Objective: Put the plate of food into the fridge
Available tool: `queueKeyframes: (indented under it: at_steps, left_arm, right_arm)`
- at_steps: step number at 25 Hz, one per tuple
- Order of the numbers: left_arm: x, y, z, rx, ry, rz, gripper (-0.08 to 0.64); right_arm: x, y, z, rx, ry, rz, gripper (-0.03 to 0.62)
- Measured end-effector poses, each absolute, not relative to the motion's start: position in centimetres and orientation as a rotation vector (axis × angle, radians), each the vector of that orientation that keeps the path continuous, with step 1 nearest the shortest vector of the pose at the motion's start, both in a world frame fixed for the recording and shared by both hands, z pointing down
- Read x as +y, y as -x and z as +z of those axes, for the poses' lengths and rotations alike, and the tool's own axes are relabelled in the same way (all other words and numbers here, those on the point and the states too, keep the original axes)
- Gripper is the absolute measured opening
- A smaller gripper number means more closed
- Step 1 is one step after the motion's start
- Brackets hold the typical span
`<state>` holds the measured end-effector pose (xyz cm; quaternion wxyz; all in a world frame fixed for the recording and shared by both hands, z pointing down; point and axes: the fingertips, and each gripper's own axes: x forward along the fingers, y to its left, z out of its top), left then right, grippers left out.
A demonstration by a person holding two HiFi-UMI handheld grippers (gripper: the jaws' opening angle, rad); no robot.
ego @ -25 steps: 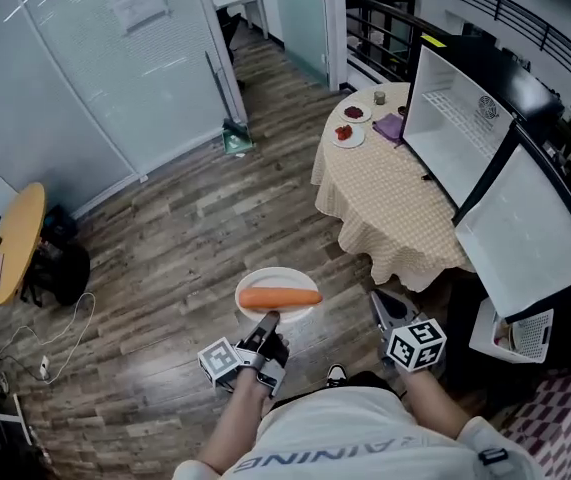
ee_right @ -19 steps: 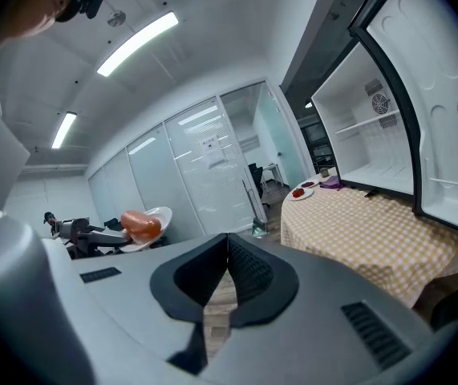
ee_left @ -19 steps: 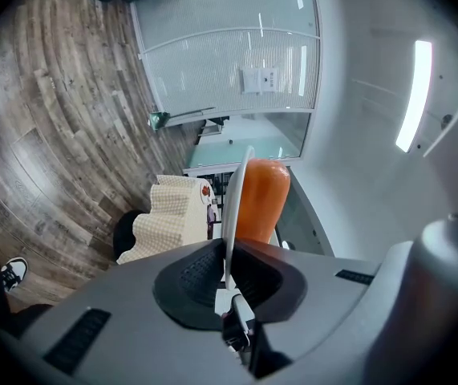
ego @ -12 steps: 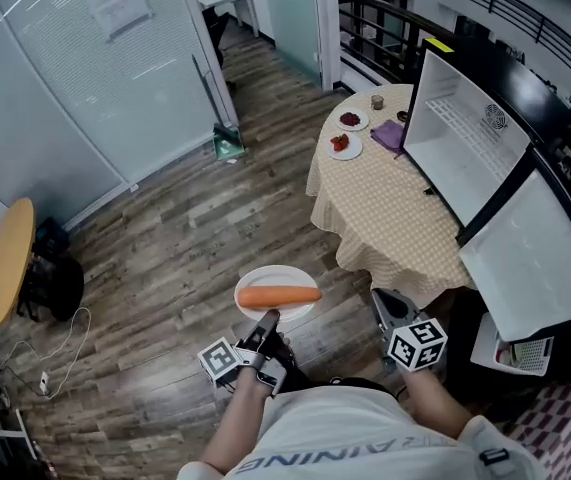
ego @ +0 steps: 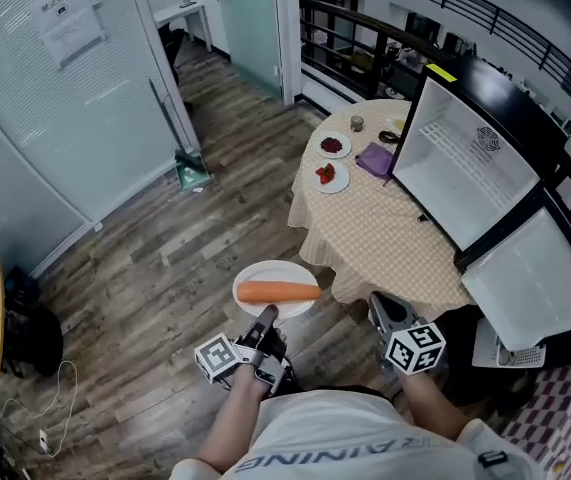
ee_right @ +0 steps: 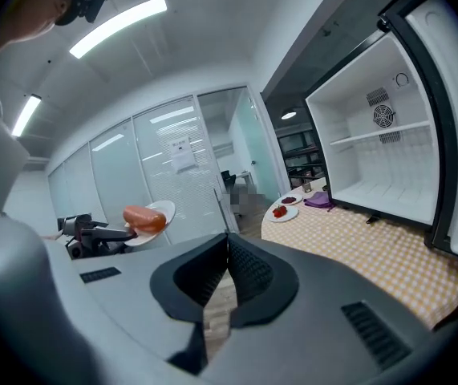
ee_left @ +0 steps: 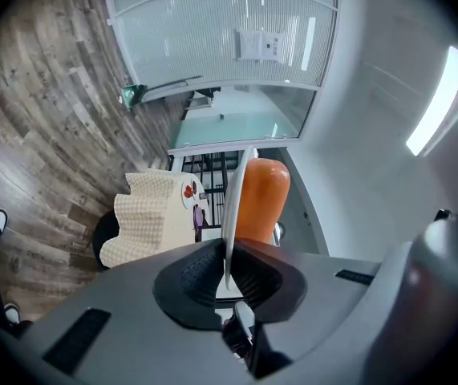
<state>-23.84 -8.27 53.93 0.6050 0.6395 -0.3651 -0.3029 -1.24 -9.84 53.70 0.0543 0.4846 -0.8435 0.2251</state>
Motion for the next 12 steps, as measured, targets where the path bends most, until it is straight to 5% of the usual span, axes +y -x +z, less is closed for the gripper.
queueKeyframes:
  at_steps: [12]
  left_arm:
    - [-17.4,25.8,54.5,-0.679,-1.518,-0.567,0.029]
  right_arm:
    - [-14.8,4.4,54.2,-2.416,-1.697,0.708,0.023]
